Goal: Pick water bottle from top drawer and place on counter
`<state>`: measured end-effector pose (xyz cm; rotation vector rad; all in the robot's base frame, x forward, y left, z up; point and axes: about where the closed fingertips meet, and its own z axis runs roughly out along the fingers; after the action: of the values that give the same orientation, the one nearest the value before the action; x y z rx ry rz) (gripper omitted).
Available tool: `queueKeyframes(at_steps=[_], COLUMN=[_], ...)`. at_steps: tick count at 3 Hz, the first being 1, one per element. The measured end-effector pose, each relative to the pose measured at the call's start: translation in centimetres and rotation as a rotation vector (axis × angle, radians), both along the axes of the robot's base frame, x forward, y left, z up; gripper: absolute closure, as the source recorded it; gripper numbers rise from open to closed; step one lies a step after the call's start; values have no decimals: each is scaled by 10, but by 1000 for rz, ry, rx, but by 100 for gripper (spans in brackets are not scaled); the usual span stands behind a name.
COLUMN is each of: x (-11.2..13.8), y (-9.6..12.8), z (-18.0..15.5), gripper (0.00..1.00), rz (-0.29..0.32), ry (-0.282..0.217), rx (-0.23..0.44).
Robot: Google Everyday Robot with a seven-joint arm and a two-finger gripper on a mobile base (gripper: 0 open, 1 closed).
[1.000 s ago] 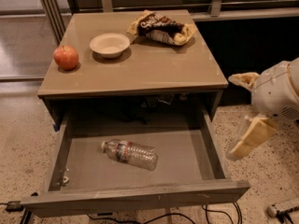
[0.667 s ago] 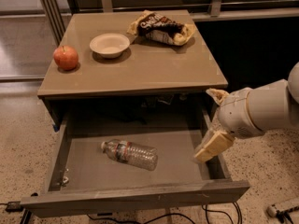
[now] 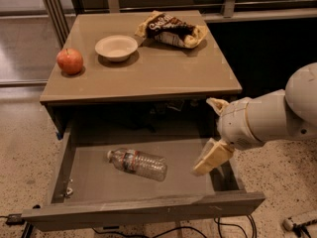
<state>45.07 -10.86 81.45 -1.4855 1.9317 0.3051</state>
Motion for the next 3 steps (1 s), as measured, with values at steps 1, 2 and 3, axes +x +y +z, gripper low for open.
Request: queueKeyframes(at_steps=[1, 2, 3], x=[4, 8, 10], y=[29, 60, 84], z=[-24, -58, -89], gripper=[0, 0, 0], rz=[19, 33, 27], ry=[34, 71, 100], rx=[35, 40, 27])
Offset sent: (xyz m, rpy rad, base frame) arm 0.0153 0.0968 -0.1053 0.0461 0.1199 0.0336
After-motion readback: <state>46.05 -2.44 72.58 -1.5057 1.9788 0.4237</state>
